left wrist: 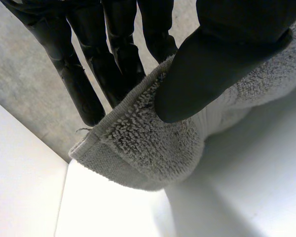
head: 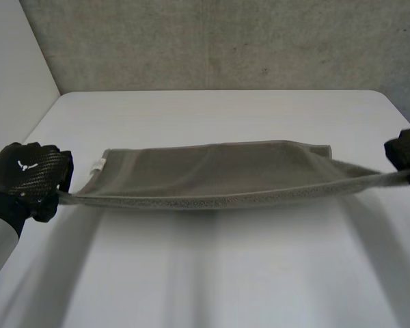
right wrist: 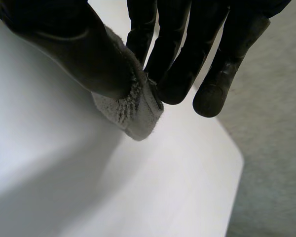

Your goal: Fold the laundry

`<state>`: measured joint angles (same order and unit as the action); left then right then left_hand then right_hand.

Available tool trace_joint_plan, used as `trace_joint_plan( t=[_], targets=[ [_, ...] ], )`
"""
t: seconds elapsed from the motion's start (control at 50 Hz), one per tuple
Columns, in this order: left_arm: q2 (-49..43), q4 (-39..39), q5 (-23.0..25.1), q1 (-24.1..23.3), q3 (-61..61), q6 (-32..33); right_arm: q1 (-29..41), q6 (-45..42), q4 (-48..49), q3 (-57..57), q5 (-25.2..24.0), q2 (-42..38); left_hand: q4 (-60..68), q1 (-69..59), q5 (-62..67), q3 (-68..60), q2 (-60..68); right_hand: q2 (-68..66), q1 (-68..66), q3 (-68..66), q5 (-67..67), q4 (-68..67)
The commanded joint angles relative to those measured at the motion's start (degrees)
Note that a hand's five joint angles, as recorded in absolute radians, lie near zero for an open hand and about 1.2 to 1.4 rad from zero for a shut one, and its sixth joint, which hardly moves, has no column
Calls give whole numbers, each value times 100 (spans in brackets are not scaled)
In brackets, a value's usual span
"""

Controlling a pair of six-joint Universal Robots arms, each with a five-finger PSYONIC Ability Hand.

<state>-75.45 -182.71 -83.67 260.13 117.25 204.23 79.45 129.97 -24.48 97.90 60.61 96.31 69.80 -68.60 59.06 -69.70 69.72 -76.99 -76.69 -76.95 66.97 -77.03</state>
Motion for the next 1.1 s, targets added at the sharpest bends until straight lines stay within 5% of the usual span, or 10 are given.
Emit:
trace_joint_plan(
  t=[0.02, 0.24, 0.42, 0.62, 0.72, 0.76, 0.78, 0.84, 0.98, 1.1],
  targets=[
    [-1029, -150, 0, 3, -184, -15, -35, -560, -119, -235, 187, -1260, 1020, -1140, 1094, -1030, 1028, -301, -331, -305, 303, -297],
    [-3175, -449, -53, -129, -1545, -15, 983, -631, -31, -1272, 1382, -2765, 1020, -1140, 1094, -1030, 1028, -301, -331, -305, 303, -297],
    [-4047, -467, -62, -208, -3127, -24, 1433, -516, 286, -2275, 1674, -3223, 1020, -1140, 1094, -1030, 1028, -301, -331, -305, 303, -297],
    [-4232, -1065, -123, -402, -4545, -112, 1705, 966, 2437, -3734, 2086, -3382, 1020, -1140, 1094, -1030, 1028, -301, -331, -305, 303, -297],
    [-3740, -2409, -1081, -569, -4228, -455, 1732, 2221, 4119, -3036, 2411, -2874, 1020, -1140, 1094, -1030, 1028, -301, -331, -305, 303, -297],
    [-2892, -4228, -1677, -525, -3135, -1006, 1723, 2639, 4882, -2548, 2359, -2503, 1020, -1140, 1094, -1030, 1028, -301, -331, -305, 303, -297],
    [-2887, -4237, -1679, -525, -3130, -1008, 1705, 2752, 5152, -2261, 2316, -2120, 1020, -1140, 1094, -1030, 1028, -301, -331, -305, 303, -297],
    [-2518, -5011, -1301, -393, -2514, -1167, 1661, 2456, 3845, -2371, 1887, -2149, 1020, -1140, 1094, -1030, 1028, -301, -331, -305, 303, -297],
    [-3052, -3117, 42, -261, -2075, -1140, 1749, 1646, 1630, -2548, 1375, -2837, 1020, -1140, 1094, -1030, 1028, -301, -331, -305, 303, -297],
    [-3590, -1961, 123, -138, -1952, -1096, 1732, 196, 1050, -1985, 1419, -3074, 1020, -1140, 1094, -1030, 1028, -301, -331, -305, 303, -297]
  ],
)
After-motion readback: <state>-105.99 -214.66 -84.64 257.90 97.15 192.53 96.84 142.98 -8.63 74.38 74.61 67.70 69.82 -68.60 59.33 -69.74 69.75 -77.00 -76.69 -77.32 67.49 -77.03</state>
